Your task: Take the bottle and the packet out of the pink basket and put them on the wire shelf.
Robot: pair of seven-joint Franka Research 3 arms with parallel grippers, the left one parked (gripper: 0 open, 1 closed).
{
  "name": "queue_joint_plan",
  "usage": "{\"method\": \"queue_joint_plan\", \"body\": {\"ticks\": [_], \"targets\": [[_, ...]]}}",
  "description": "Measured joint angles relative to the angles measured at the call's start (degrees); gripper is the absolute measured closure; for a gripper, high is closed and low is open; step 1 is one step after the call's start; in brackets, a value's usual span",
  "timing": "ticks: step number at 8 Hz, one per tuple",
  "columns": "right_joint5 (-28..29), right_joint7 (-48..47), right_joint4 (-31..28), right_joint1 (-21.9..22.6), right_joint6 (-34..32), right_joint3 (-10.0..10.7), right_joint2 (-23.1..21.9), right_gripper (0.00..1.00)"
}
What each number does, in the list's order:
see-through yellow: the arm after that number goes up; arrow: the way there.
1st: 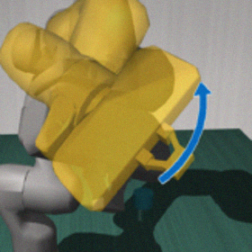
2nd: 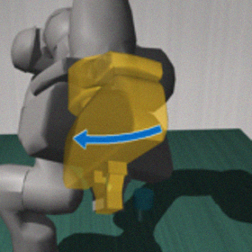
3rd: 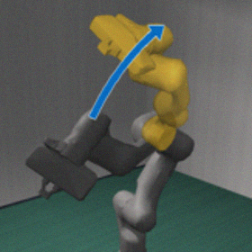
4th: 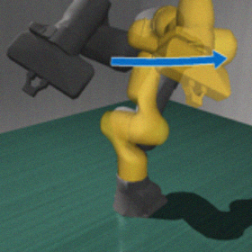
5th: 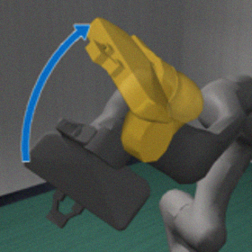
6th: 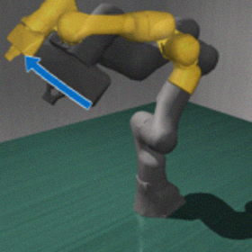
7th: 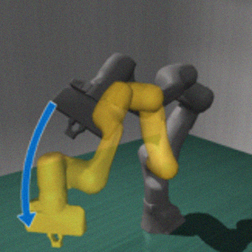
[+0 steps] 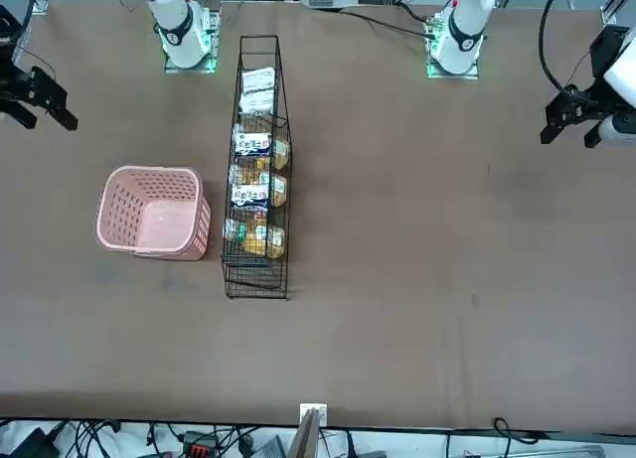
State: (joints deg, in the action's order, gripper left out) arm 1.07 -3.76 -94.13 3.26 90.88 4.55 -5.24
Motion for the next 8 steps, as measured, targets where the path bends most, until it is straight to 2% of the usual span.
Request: {"method": "queue_joint_plan", "body": {"ticks": [2, 8], "targets": [[0.14, -2.07, -0.30, 0.02, 0.39, -0.02, -0.04, 0.00], [0.08, -0.15, -1.28, 0.05, 0.33, -0.38, 0.05, 0.00]]}}
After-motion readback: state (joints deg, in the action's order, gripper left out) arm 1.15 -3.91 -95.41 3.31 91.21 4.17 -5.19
